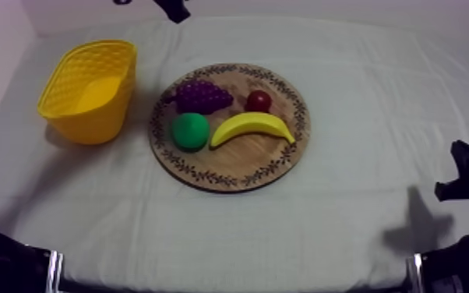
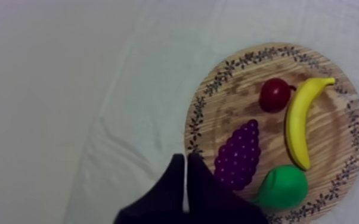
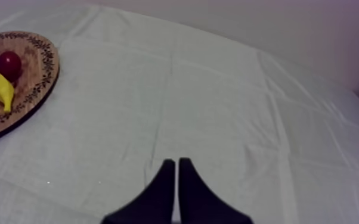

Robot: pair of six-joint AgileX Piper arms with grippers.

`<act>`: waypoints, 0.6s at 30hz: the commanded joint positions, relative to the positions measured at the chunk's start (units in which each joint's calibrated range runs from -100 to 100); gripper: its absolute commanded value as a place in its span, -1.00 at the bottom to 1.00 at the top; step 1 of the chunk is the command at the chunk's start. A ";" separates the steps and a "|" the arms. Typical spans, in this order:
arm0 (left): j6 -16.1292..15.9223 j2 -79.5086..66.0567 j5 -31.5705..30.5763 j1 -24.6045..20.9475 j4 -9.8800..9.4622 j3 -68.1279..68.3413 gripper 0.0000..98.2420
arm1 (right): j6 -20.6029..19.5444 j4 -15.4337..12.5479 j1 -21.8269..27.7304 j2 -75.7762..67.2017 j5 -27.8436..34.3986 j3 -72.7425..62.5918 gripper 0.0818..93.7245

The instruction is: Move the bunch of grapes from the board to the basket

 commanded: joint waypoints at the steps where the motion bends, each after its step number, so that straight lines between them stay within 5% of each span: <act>1: 0.05 0.26 0.01 -0.07 -0.14 0.07 -1.00 | -0.01 0.01 0.01 -0.02 0.04 -0.01 -0.99; 18: 2.73 0.78 -1.76 -0.64 -0.59 2.66 -1.00 | -0.01 0.01 0.01 -0.02 0.04 -0.01 -0.99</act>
